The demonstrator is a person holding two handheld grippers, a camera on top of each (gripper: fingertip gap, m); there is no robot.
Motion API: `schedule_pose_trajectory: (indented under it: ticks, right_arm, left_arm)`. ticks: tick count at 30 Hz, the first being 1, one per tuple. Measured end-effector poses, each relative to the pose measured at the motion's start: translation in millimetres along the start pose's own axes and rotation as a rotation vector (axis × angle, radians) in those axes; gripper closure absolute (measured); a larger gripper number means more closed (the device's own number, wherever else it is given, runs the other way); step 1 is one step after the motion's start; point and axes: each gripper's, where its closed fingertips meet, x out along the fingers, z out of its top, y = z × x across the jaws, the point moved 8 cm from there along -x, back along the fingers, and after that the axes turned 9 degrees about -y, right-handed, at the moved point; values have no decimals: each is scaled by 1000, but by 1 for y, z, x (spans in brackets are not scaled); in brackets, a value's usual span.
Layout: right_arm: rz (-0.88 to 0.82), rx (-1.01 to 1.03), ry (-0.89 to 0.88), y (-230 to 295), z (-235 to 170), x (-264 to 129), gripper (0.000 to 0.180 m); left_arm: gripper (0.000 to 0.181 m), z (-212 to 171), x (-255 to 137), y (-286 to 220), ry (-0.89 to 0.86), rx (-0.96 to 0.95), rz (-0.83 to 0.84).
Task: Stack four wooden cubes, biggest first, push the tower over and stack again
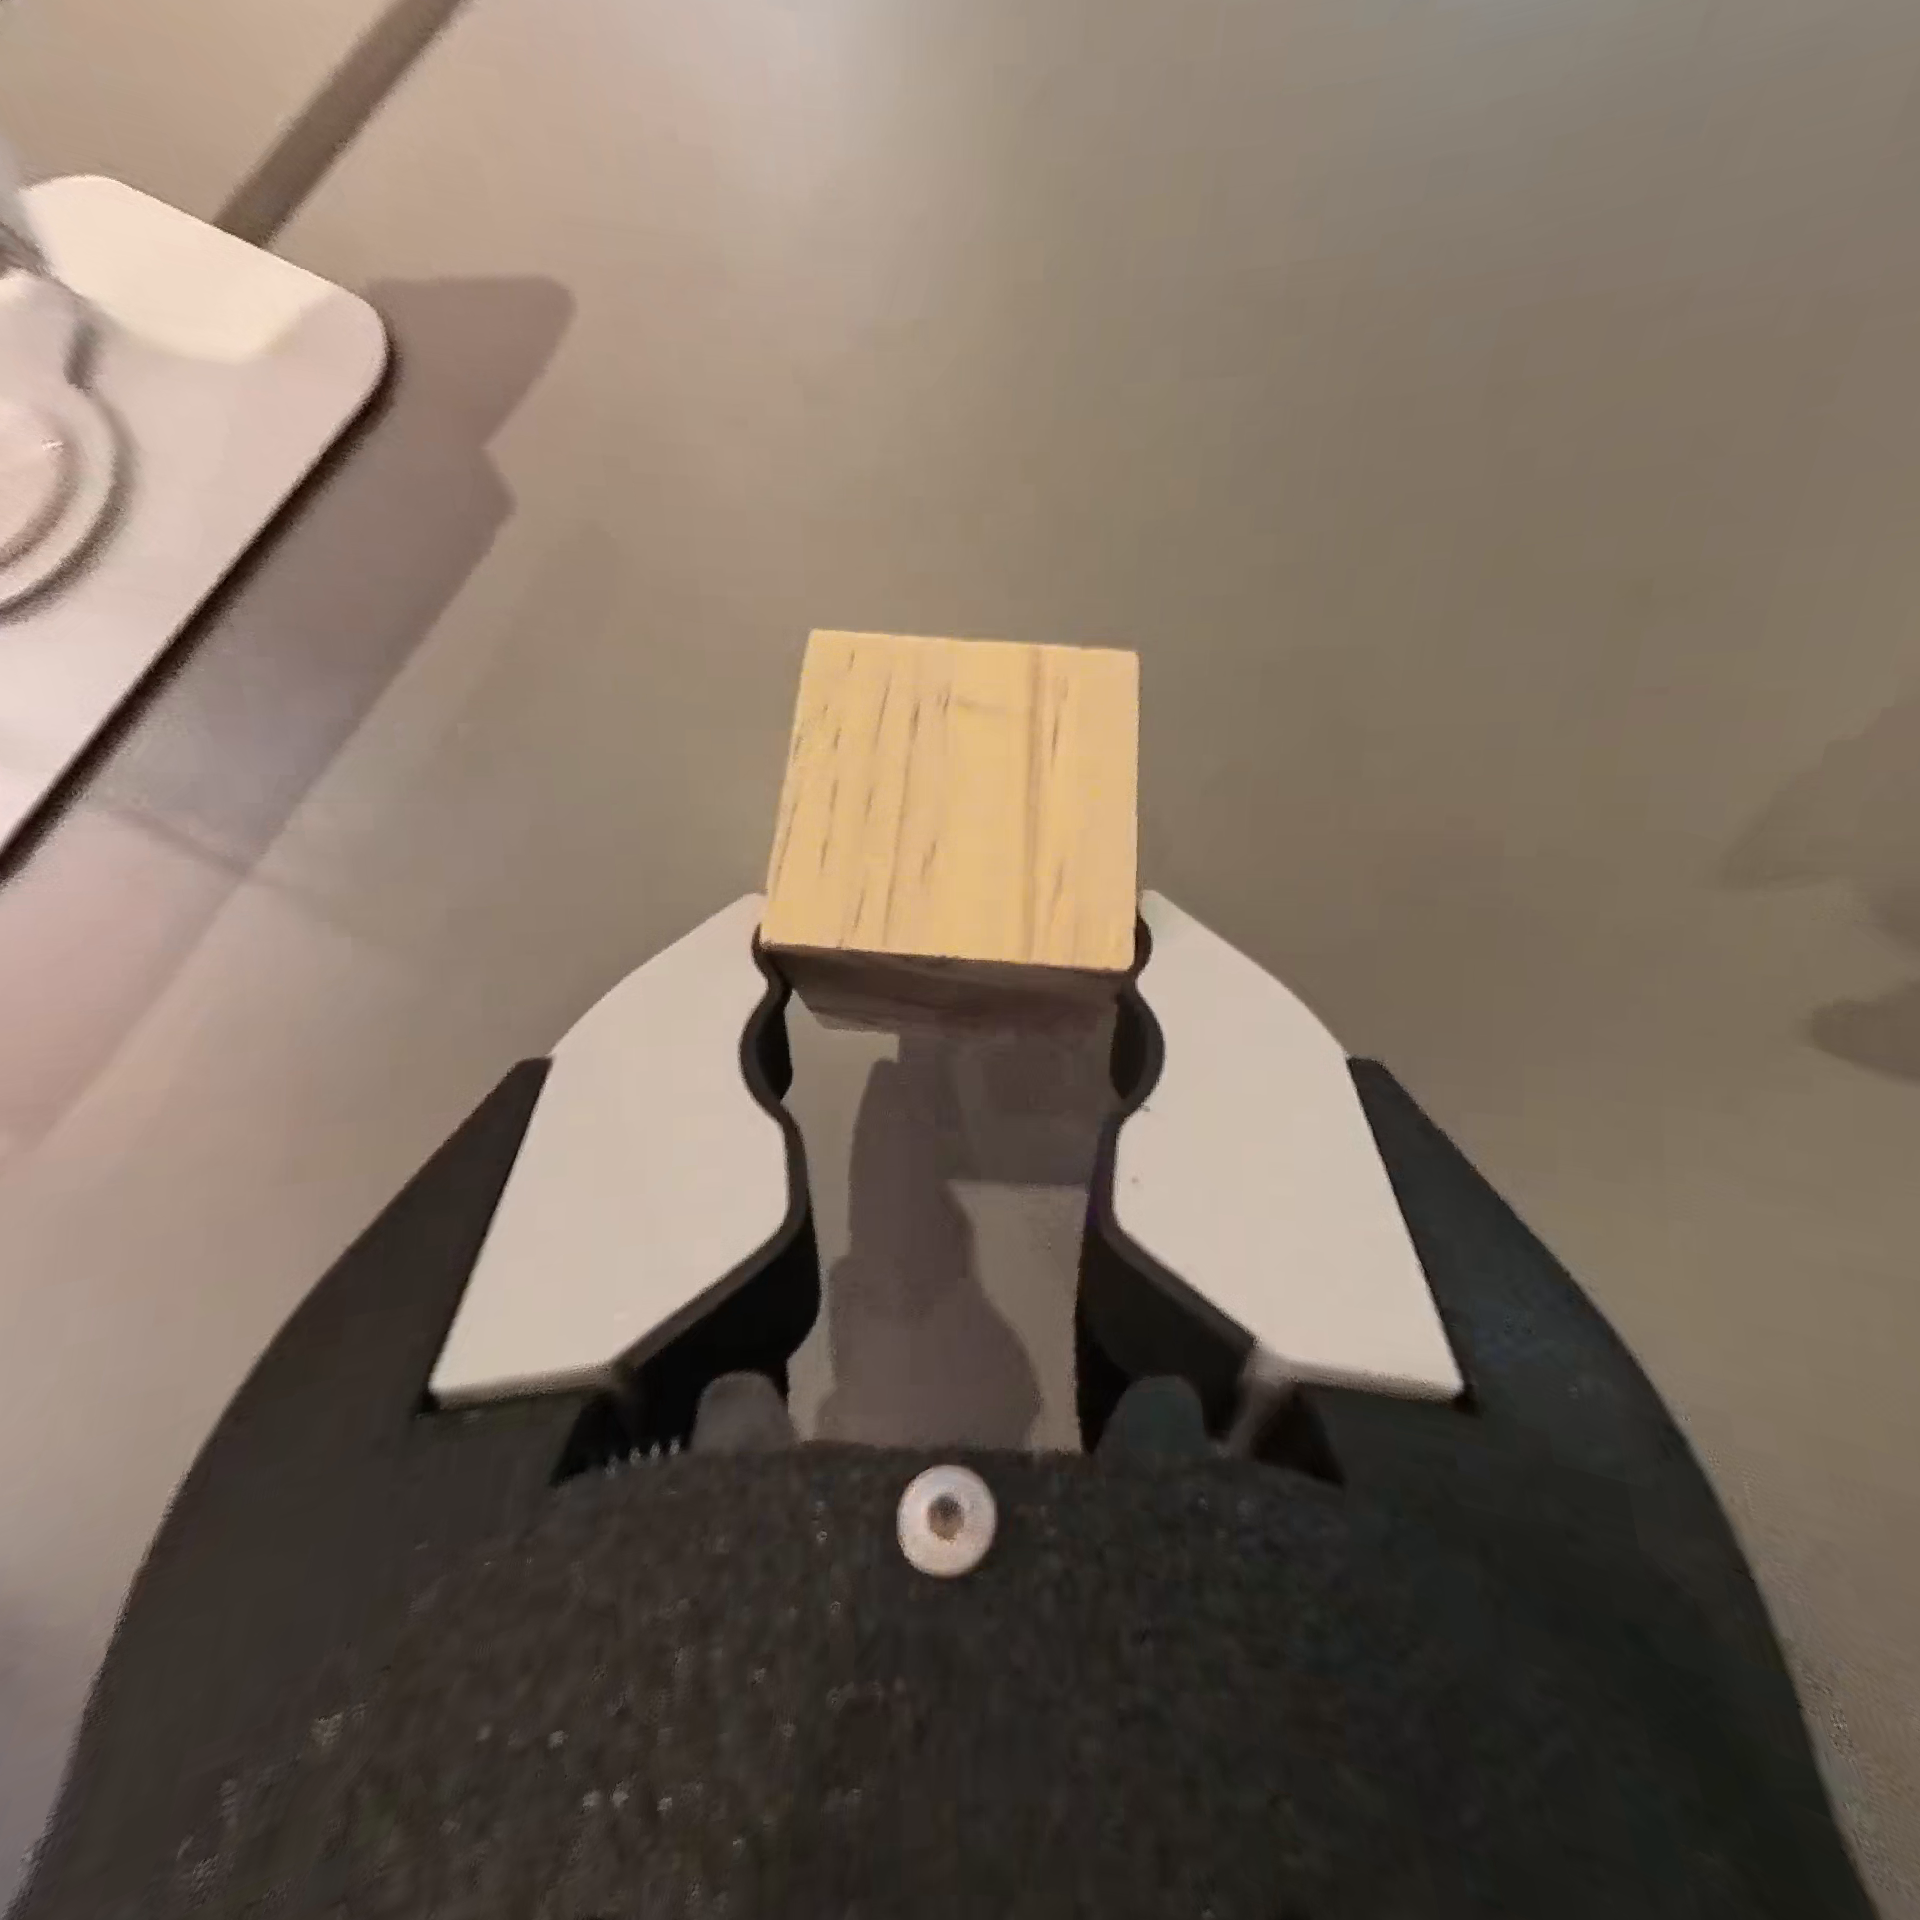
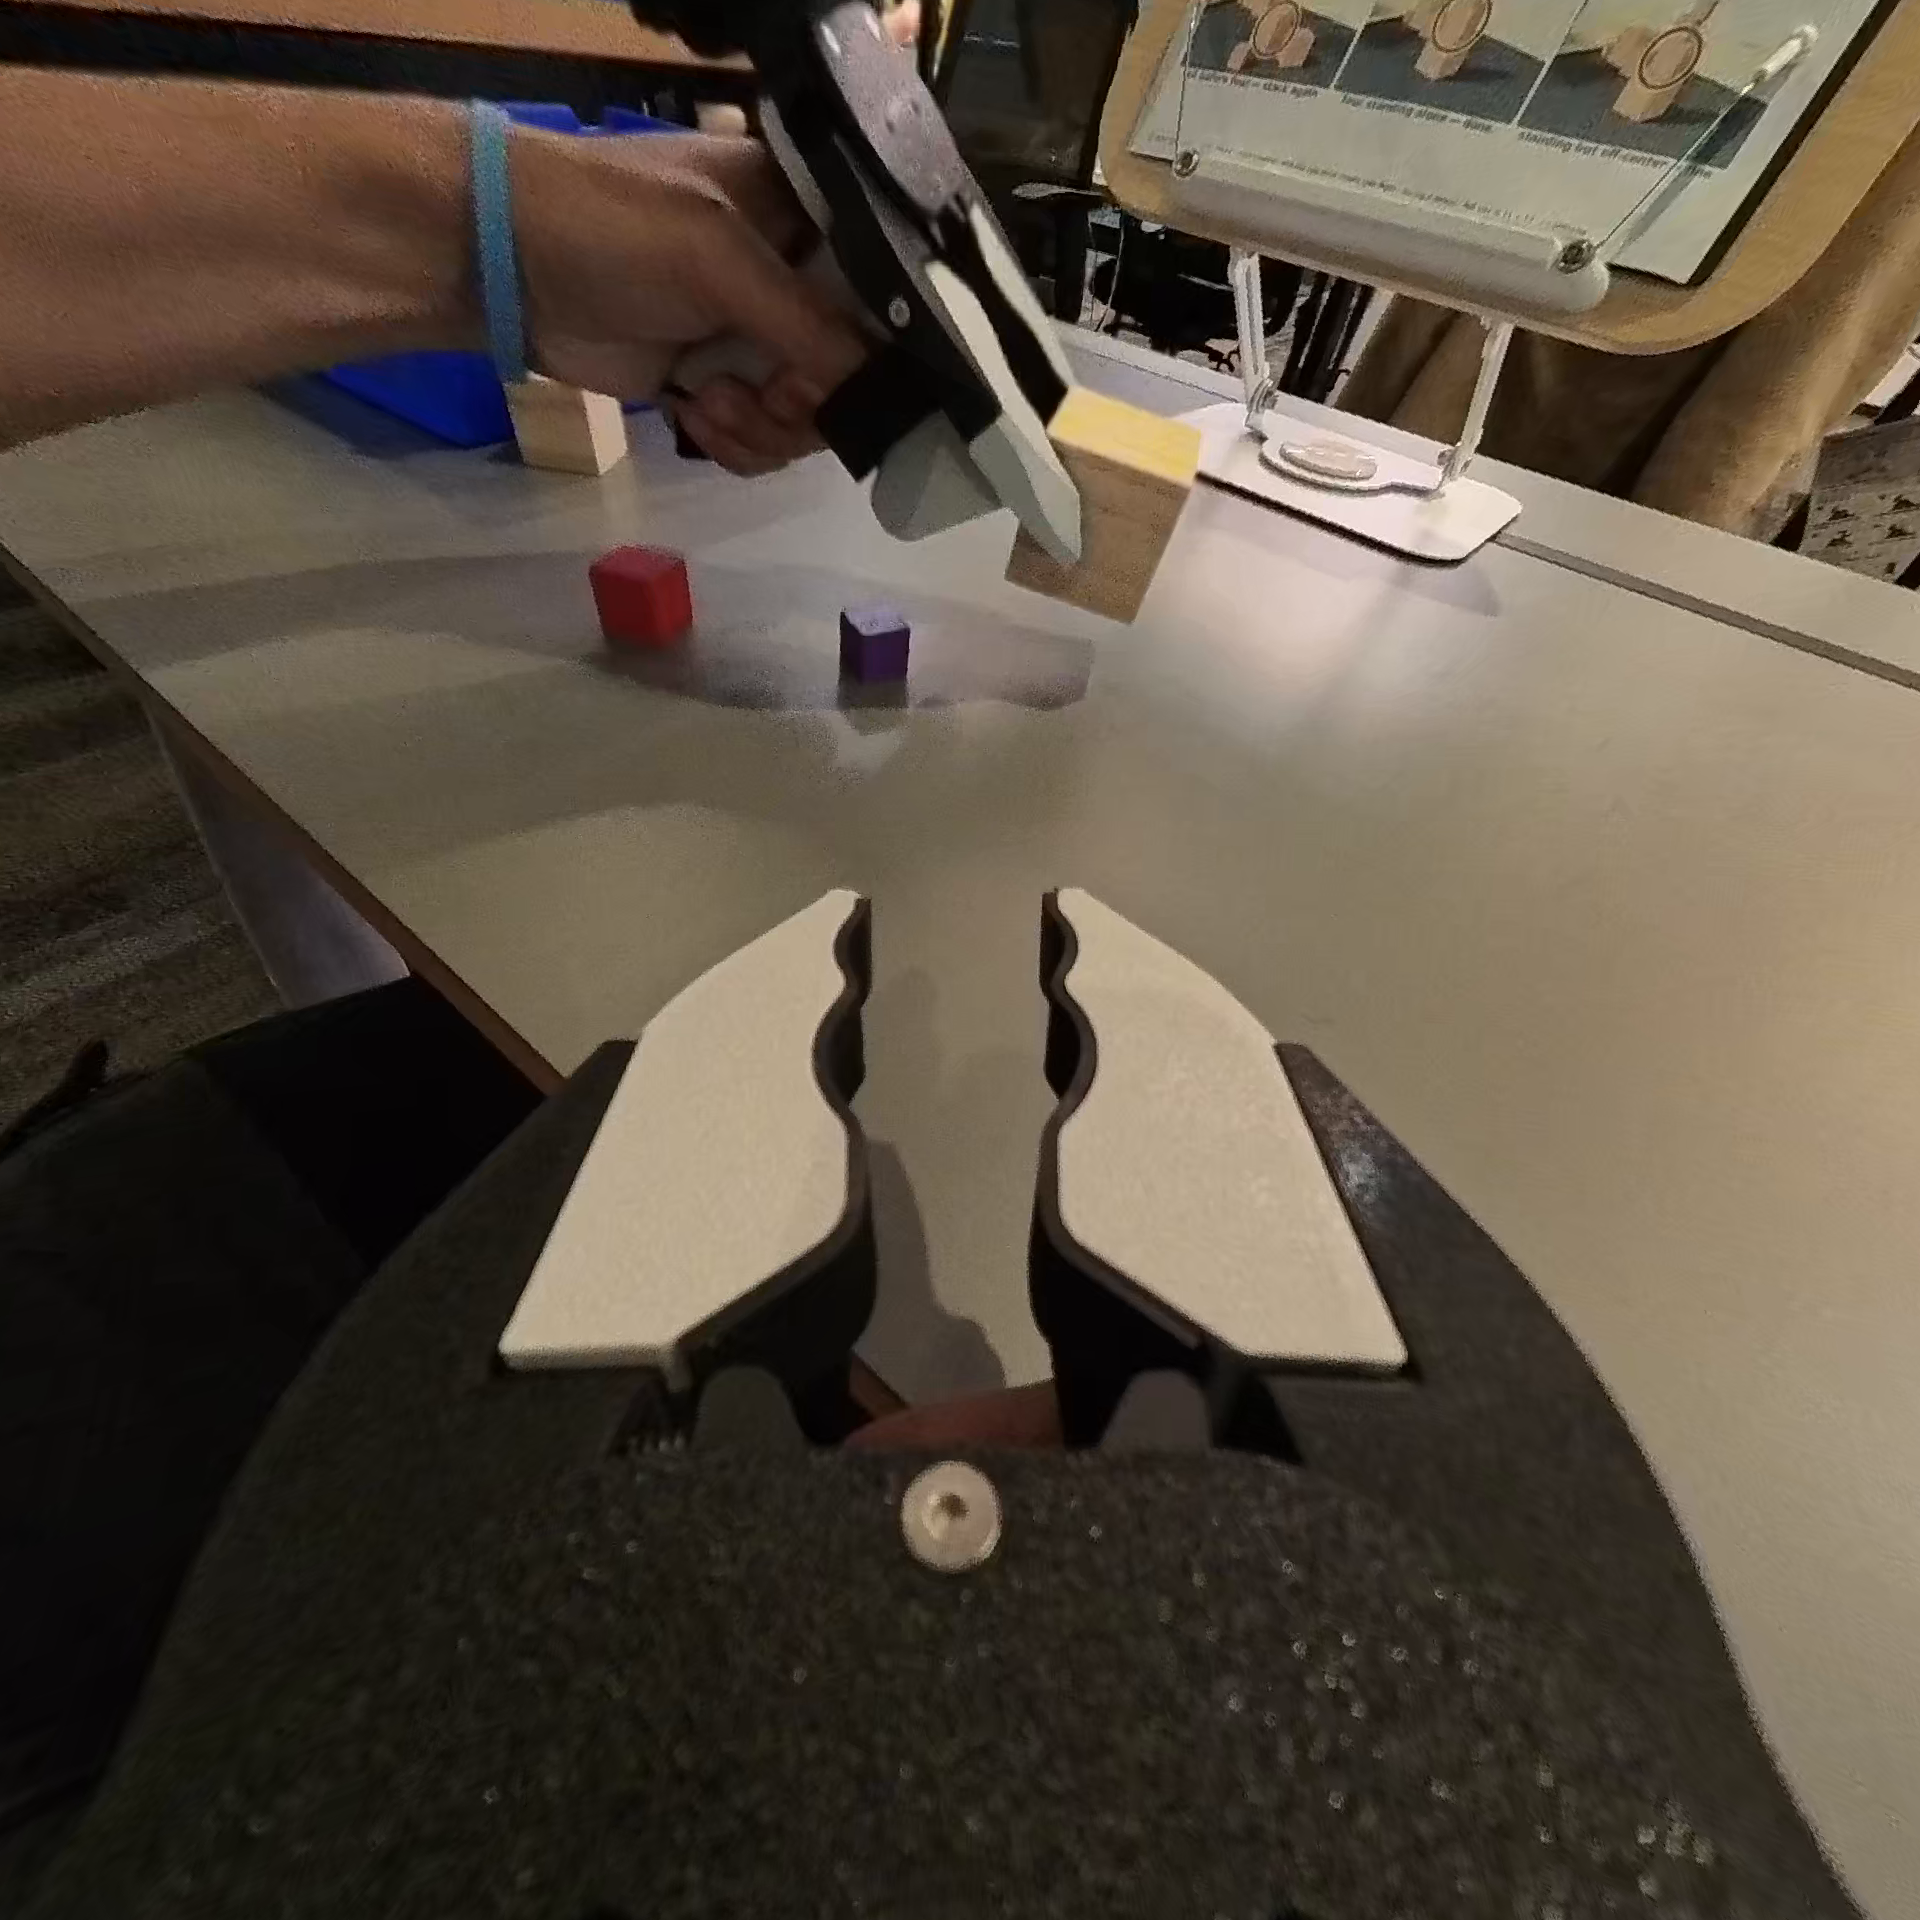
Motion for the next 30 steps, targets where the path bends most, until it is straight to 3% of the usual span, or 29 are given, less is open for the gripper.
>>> schedule_pose_trajectory:
  ticks: [9,11,15,17,20,22,25,30]
  right_arm:
    - [18,-13,6,3,-1,1,150]
    - [22,-8,13,3,-3,2,150]
    - [37,14,27,5,-6,4,150]
    - [44,7,34,8,-6,5,150]
    - [61,-12,46,14,-8,9,150]
    - [73,-29,54,18,-9,11,150]
    - [86,-62,61,23,-10,14,150]
    - [96,-74,68,24,-13,14,150]
  left_arm:
    - [117,-24,21,4,58,-51,-71]
    - [104,-23,12,5,45,-93,-82]
    - [102,-10,-44,4,38,-50,-64]
    - [103,-8,-80,9,154,27,5]
    - [104,-21,-125,25,456,189,159]
    - [105,-34,-142,33,640,203,173]
    - [106,-57,-151,47,841,226,184]
    - [107,-87,-143,71,977,182,201]
